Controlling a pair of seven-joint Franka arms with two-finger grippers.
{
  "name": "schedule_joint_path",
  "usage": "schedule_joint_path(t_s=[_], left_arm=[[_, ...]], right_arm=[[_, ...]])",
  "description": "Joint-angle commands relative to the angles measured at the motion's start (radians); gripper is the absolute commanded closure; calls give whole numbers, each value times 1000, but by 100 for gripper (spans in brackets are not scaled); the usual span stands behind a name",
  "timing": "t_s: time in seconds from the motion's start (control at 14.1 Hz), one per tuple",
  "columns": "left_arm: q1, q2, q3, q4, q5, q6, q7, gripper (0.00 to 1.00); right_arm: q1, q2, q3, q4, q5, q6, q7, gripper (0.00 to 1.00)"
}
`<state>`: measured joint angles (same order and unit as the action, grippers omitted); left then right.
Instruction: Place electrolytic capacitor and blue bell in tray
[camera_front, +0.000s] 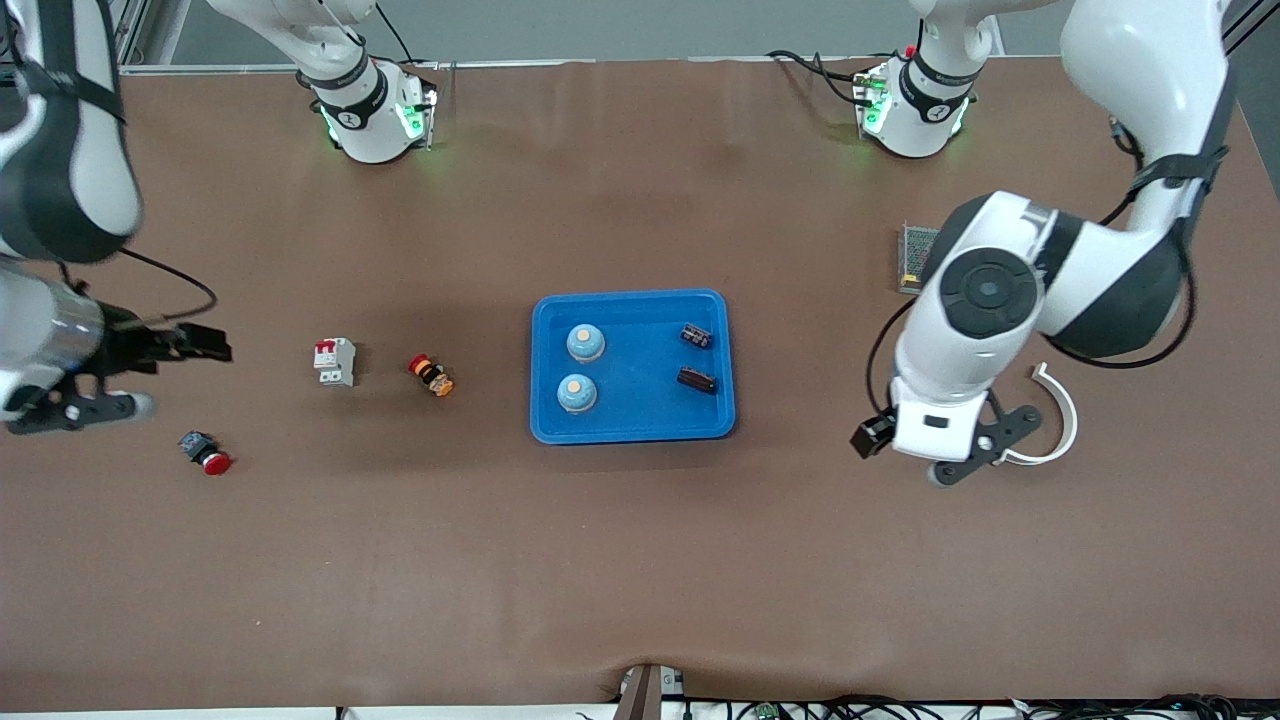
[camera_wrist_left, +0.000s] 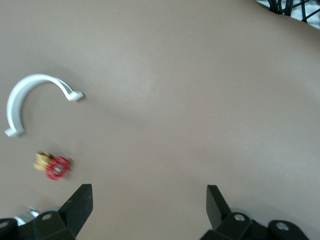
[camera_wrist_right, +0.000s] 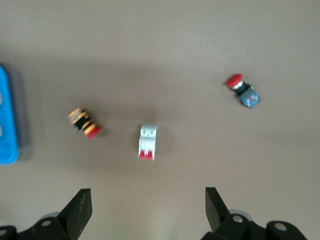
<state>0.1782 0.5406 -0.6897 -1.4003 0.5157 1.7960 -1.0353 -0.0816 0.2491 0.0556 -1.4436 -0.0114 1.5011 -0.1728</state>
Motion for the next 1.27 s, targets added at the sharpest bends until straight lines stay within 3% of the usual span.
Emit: schedule_joint_path(t_s=[0.0, 0.14, 0.28, 0.78, 1.2], left_arm=[[44, -82, -5, -19, -63, -30, 119, 0], [75, -119, -4, -19, -109, -47, 174, 0], [83, -163, 5, -19, -146, -70, 247, 0], [-106, -352, 386, -29, -367, -176, 584, 0], [-140, -447, 513, -37, -418, -305, 829, 0]], right_arm=[[22, -80, -17, 84, 14, -131, -4, 0], [26, -169, -13, 77, 13, -154, 89, 0], [29, -188, 12, 78, 13, -182, 142, 0], [42, -188, 10, 78, 14, -59, 148, 0], [25, -179, -10, 71, 64, -33, 165, 0]])
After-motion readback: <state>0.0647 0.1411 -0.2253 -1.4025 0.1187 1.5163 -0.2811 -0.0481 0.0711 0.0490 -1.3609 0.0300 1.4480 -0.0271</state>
